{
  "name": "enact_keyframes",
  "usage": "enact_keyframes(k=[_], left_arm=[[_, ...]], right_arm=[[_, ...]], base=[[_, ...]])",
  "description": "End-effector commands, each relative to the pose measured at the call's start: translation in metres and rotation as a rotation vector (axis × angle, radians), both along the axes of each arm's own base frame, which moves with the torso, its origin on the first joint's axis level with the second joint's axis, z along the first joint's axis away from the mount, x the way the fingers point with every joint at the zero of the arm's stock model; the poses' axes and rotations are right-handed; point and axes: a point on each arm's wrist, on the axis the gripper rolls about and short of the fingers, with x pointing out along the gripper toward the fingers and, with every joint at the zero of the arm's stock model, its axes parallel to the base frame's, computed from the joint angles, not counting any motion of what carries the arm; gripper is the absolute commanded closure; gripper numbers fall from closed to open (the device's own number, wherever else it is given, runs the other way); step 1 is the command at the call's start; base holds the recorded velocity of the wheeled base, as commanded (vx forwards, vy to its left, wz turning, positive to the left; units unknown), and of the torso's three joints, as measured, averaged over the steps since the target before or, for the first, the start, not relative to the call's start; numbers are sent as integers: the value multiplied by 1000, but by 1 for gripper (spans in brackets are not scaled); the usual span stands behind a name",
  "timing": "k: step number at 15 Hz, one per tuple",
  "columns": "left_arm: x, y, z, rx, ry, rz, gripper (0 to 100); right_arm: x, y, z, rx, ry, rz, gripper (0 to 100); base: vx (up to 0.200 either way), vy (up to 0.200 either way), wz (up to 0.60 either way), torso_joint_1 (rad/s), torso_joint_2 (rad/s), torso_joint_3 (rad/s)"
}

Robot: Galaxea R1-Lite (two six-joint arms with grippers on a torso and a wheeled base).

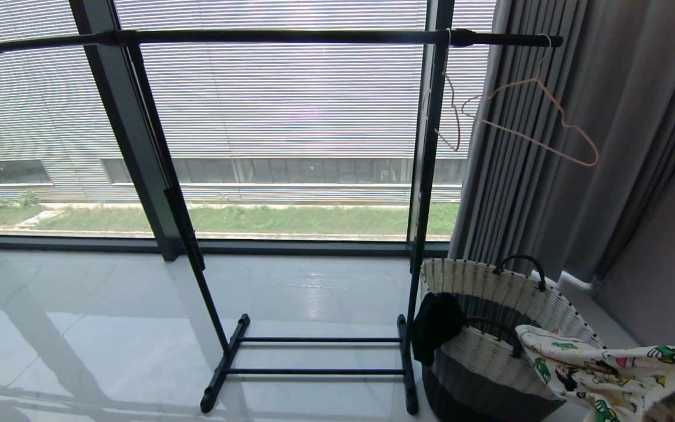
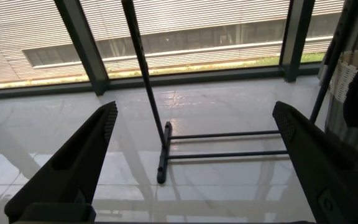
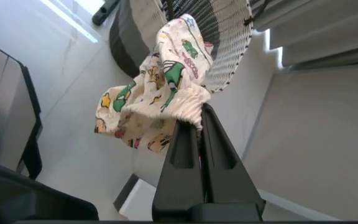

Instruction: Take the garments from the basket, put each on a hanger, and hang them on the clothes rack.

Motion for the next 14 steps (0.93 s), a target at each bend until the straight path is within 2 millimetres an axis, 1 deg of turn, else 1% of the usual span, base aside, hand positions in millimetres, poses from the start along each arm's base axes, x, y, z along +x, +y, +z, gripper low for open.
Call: enact_keyframes(k=[1, 2, 3, 4, 5, 6, 7, 9, 10, 11, 12, 14], left_arm=[[0, 0, 0, 1, -3, -10, 0], [-2, -2, 14, -17, -33, -97, 0], [-1, -4, 50, -85, -38, -210, 0], [2, -4, 66, -120, -27, -220, 0], [18, -5, 102, -157, 10, -218, 0], [29, -5, 119, -162, 37, -225, 0], [48, -7, 141, -168, 73, -300, 0], [75, -19, 168, -211, 112, -463, 0], [88, -28, 176, -224, 147, -536, 0], [101, -39, 176, -214, 208, -599, 0], [111, -50, 172, -202, 264, -652, 0], [132, -84, 158, -171, 407, -760, 0]], right_arm=[[2, 7, 2, 42, -6, 35, 100], [3, 12, 4, 84, -21, 48, 100], [3, 17, 6, 128, -29, 72, 100], [3, 18, 6, 142, -29, 81, 100], [2, 22, 7, 177, -26, 112, 100], [1, 24, 8, 200, -18, 136, 100], [0, 27, 13, 250, -24, 172, 100], [1, 30, 22, 295, -48, 187, 100], [1, 30, 24, 308, -56, 181, 100], [2, 31, 24, 320, -63, 176, 100], [2, 31, 25, 329, -64, 172, 100], [4, 32, 29, 356, -102, 175, 100]], base=[[0, 0, 0, 0, 0, 0], [0, 0, 0, 0, 0, 0], [0, 0, 0, 0, 0, 0], [0, 0, 0, 0, 0, 0], [0, 0, 0, 0, 0, 0], [0, 0, 0, 0, 0, 0], [0, 0, 0, 0, 0, 0], [0, 0, 0, 0, 0, 0], [0, 0, 0, 0, 0, 0], [0, 0, 0, 0, 0, 0], [0, 0, 0, 0, 0, 0], [0, 0, 0, 0, 0, 0]])
